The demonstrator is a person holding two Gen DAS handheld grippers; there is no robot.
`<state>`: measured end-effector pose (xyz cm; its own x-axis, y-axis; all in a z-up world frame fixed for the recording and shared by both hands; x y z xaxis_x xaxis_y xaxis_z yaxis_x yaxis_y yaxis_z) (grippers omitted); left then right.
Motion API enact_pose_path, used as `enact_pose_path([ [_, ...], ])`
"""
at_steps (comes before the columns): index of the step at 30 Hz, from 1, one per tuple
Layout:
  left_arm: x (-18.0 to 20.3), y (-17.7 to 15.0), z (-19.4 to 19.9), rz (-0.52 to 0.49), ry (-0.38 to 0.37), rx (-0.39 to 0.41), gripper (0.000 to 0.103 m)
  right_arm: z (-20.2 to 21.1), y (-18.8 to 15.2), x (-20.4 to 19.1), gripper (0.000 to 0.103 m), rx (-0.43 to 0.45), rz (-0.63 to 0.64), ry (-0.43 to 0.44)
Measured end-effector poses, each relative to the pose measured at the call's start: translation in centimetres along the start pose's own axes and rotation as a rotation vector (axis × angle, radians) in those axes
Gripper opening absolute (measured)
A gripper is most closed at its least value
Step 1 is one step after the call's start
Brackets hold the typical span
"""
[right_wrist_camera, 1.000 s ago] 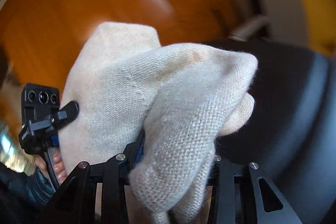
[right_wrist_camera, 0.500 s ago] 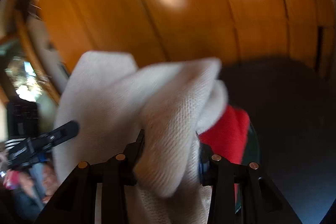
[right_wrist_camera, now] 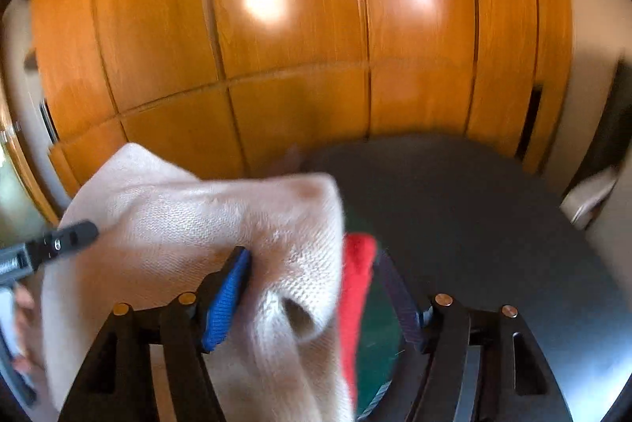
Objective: Fold clothes
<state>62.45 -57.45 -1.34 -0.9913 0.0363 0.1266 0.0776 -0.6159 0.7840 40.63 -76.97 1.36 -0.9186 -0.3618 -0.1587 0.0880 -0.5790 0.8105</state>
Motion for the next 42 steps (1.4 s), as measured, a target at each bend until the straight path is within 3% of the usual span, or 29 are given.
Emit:
enact_pose_path([
  [3,-0.2,0.9,2.3,-0.020,0.091,0.098,0.052,2.3,0.3,-2.0,0.060,0.051,0.088,0.036],
  [7,1.7,0.8,3.4,-0.036,0.010,0.156,0.052,2.4,-0.9,-4.7,0.053,0.000,0.170,0.143],
  [9,2.8,-0.2,1.3,-0.031,-0.046,0.075,0.052,0.7,-2.1,-5.0,0.050,-0.057,0.201,0.142],
  [12,3.4,-2.4,-2.4,-0.040,-0.035,-0.028,0.051,-2.8,-4.2,-3.0,0.047,-0.154,0.211,0.075],
  [16,4.9,-2.0,-3.9,-0.039,0.001,-0.027,0.052,-4.4,-4.2,-0.5,0.047,-0.140,0.089,0.080],
  [21,5.8,-1.2,-3.8,-0.061,0.071,-0.023,0.054,-5.5,-3.4,-0.9,0.047,-0.137,0.056,0.038],
  [23,5.7,-1.0,-3.4,-0.082,0.096,-0.017,0.056,-4.3,-2.8,-0.9,0.047,-0.130,0.049,0.021],
  [25,5.2,-1.0,-2.2,-0.087,0.118,-0.014,0.060,-0.4,-3.2,-1.3,0.048,-0.105,0.044,0.009],
  [37,5.2,-2.1,3.2,-0.116,0.256,0.017,0.074,6.1,-3.8,-3.3,0.077,-0.049,0.092,-0.077],
  [39,5.5,-2.4,4.2,-0.113,0.233,0.025,0.082,6.6,-4.3,-4.0,0.079,-0.045,0.102,-0.074],
  [42,6.1,-2.7,6.3,-0.118,0.206,0.048,0.081,7.5,-4.9,-4.4,0.081,-0.043,0.111,-0.074],
])
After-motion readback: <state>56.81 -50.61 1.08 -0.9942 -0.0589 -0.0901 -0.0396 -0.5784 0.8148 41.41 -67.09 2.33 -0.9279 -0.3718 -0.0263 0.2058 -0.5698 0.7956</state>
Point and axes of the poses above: each gripper's, at about its wrist camera, not at the fingertips, and z roughly against the way its jaws point, x to its right, y to its top, the point moved 6 cm from there along -z, roughly the way its jaws point, and after that the axes turned 10 degrees about -z, right-handed, at the moved point
